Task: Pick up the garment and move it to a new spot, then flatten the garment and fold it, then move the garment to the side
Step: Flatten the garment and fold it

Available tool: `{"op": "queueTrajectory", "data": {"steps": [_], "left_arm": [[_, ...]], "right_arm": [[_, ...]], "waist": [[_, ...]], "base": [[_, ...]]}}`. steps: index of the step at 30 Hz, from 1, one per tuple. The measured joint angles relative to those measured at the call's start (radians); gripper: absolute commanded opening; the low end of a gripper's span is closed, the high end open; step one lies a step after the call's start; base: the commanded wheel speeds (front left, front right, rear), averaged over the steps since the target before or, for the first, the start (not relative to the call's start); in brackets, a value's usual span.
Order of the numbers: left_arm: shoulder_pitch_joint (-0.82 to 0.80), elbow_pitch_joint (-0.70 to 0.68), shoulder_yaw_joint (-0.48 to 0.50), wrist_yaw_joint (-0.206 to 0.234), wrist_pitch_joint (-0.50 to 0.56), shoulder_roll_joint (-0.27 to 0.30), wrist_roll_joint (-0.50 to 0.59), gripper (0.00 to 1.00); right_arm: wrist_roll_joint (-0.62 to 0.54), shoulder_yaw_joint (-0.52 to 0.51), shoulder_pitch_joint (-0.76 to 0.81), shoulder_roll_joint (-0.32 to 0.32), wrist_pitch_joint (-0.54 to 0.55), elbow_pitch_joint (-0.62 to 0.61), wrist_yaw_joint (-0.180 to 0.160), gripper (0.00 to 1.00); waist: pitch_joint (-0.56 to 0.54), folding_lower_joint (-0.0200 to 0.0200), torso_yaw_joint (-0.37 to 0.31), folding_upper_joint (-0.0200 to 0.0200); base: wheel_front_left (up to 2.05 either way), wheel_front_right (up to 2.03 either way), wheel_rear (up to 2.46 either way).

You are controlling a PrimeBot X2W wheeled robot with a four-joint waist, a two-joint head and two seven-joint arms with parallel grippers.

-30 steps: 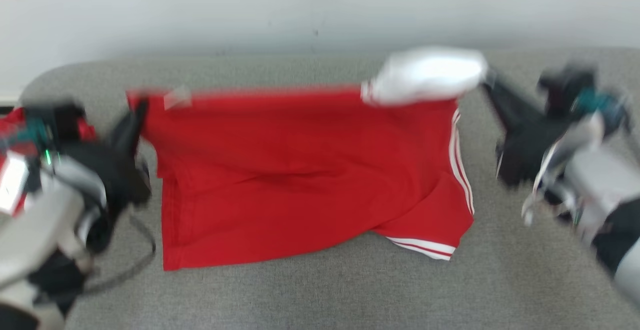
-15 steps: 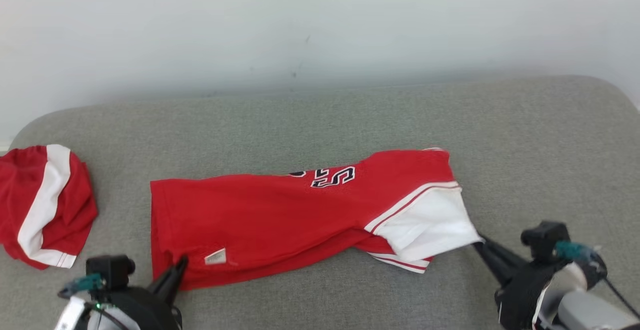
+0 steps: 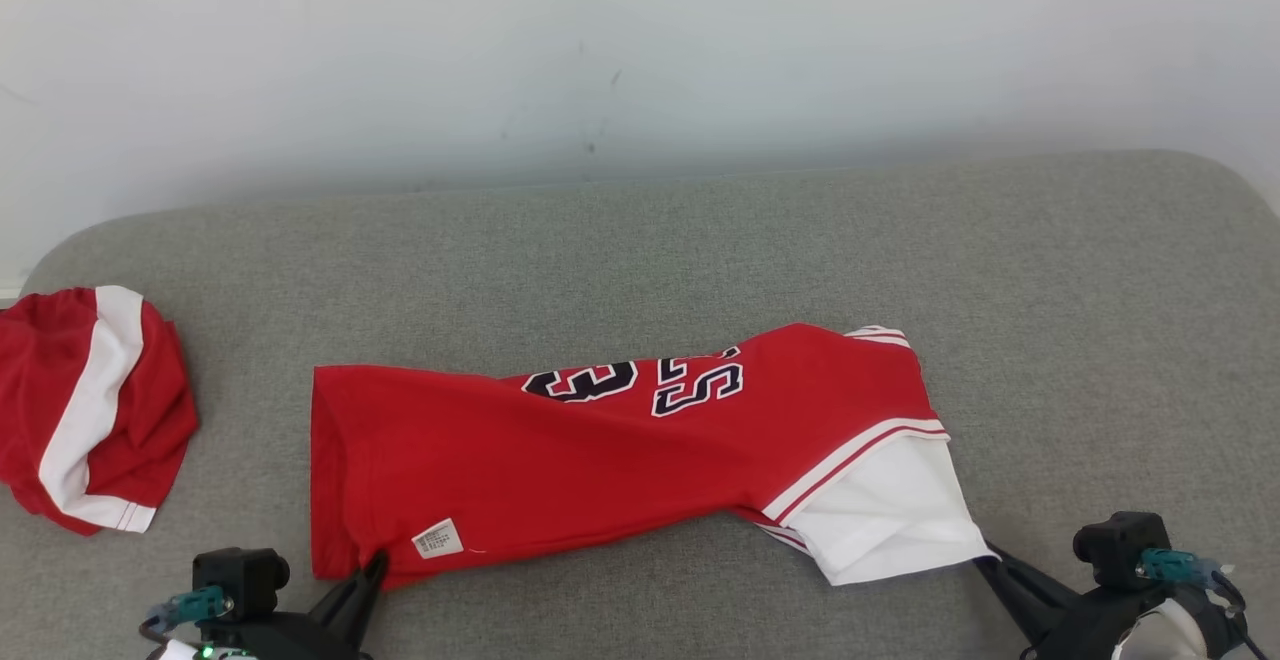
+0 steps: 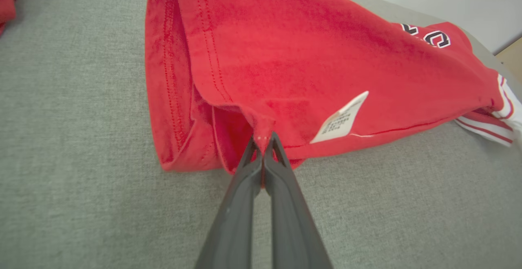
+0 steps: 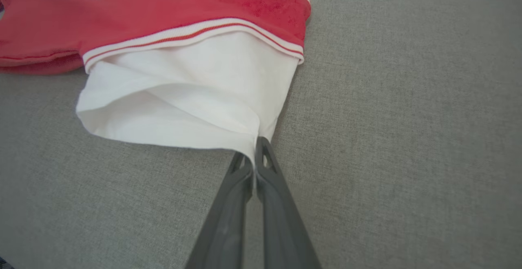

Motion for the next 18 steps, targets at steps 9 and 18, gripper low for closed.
{"op": "queueTrajectory", "data": {"steps": [9, 18], "left_arm": [[0.021, -0.094, 0.006, 0.046, -0.007, 0.002, 0.008, 0.00], [0.051, -0.099, -0.038, 0.079, 0.040, 0.014, 0.029, 0.00]], "right_arm": [[0.010, 0.014, 0.012, 0.006, 0.041, -0.035, -0.012, 0.00], [0.009, 0.015, 0.011, 0.001, 0.067, -0.054, -0.027, 0.00]], "waist": [[-0.002, 0.0000, 0.013, 0.0000], [0.002, 0.0001, 0.026, 0.0001]], "base": [[0.00, 0.00, 0.00], [0.00, 0.00, 0.00]]}}
